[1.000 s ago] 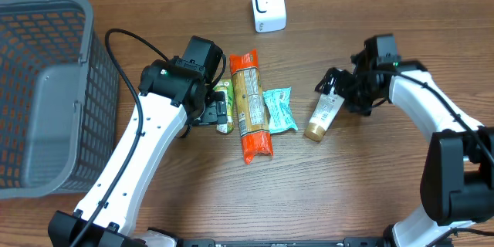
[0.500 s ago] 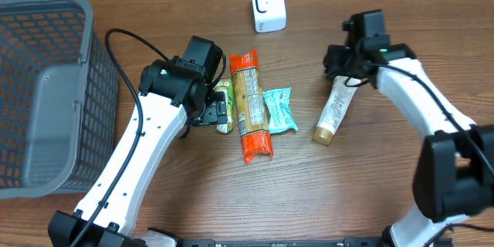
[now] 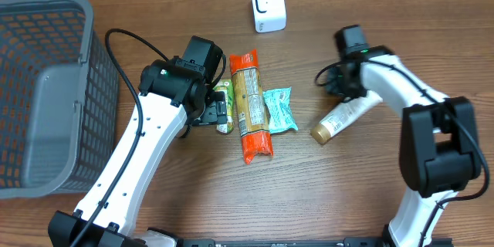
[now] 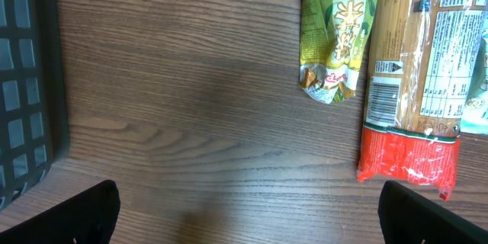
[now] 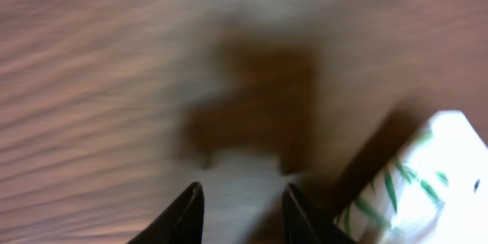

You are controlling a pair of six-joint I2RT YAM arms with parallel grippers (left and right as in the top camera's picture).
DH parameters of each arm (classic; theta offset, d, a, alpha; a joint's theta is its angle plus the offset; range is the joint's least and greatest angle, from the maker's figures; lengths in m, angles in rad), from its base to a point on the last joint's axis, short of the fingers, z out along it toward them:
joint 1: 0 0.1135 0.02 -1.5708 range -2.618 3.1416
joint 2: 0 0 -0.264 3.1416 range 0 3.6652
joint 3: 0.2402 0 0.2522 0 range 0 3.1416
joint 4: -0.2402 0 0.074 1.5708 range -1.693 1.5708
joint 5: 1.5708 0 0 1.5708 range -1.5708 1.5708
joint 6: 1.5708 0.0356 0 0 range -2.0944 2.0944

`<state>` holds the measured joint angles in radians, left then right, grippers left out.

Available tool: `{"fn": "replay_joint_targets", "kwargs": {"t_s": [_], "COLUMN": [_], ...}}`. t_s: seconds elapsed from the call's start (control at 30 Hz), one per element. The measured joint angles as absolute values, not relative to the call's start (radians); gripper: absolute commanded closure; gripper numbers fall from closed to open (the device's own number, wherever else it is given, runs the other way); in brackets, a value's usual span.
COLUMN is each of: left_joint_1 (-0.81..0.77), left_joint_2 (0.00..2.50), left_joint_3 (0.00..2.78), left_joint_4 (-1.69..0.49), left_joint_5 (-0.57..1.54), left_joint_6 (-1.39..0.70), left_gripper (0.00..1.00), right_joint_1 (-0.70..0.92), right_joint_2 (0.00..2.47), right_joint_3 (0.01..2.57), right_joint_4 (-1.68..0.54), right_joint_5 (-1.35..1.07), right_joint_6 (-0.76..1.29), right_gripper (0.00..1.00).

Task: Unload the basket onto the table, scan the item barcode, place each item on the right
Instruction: 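Lay the tube flat on the table to the right and release, then regrasp the tube near its gold cap with the right gripper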

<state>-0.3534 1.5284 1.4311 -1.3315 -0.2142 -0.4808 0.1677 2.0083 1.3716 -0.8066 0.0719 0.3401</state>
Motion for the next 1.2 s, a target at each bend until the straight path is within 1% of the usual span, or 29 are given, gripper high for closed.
{"fn": "replay_joint_targets", "kwargs": {"t_s": [0.1,0.2,0.33,0.4,0.43,0.63,0.73,0.77,0.93,1.0,1.03,1.1,1.2], "left_joint_1": [-0.353,-0.353,-0.353,-0.353,-0.353,-0.353,-0.353,-0.353,-0.353,-0.353,-0.353,-0.353,-0.353], "left_joint_2": [1.528,1.528,1.528,1.528,1.528,1.528,1.528,1.528,1.528,1.528,1.528,1.528,1.528], "left_joint_3": [1.431,1.431,1.431,1.431,1.431,1.431,1.431,1.431,1.431,1.431,1.431,1.431,1.431], "left_joint_4": [-1.332,-1.332,-1.332,-1.332,-1.332,-1.332,-1.332,-1.332,-1.332,-1.332,-1.332,-1.332,-1.332], "left_joint_5": [-0.215,-0.214,-0.214,-0.214,-0.214,-0.214,-0.214,-0.214,-0.214,-0.215,-0.215,-0.214,-0.215], "left_joint_6": [-0.480,-0.480,-0.481,-0.481,-0.481,-0.480,-0.481,-0.481,-0.481,-0.481,-0.481,-0.481,-0.481], "left_gripper": [0.00,0.00,0.01,0.00,0.00,0.01,0.00,0.00,0.00,0.01,0.00,0.00,0.00], "right_joint_1": [0.097,0.046,0.033,0.038,0.042,0.090,0.101,0.102,0.133,0.162,0.176,0.207,0.258], "right_joint_2": [2.008,2.008,2.008,2.008,2.008,2.008,1.995,1.982,1.808,1.744,1.725,1.709,1.722], "right_joint_3": [1.377,1.379,1.379,1.379,1.379,1.389,1.461,1.490,1.565,1.561,1.554,1.514,1.383], "right_joint_4": [-0.909,-1.034,-1.189,-1.239,-1.261,-1.294,-1.325,-1.330,-1.382,-1.422,-1.430,-1.411,-1.357], "right_joint_5": [0.082,0.080,0.051,0.016,-0.002,-0.069,-0.084,-0.089,-0.099,-0.107,-0.114,-0.125,-0.126], "right_joint_6": [0.376,0.398,0.409,0.393,0.373,0.308,0.272,0.258,0.208,0.202,0.200,0.197,0.228], "right_gripper": [0.64,0.58,0.55,0.50,0.50,0.46,0.41,0.39,0.38,0.37,0.34,0.33,0.33]}}
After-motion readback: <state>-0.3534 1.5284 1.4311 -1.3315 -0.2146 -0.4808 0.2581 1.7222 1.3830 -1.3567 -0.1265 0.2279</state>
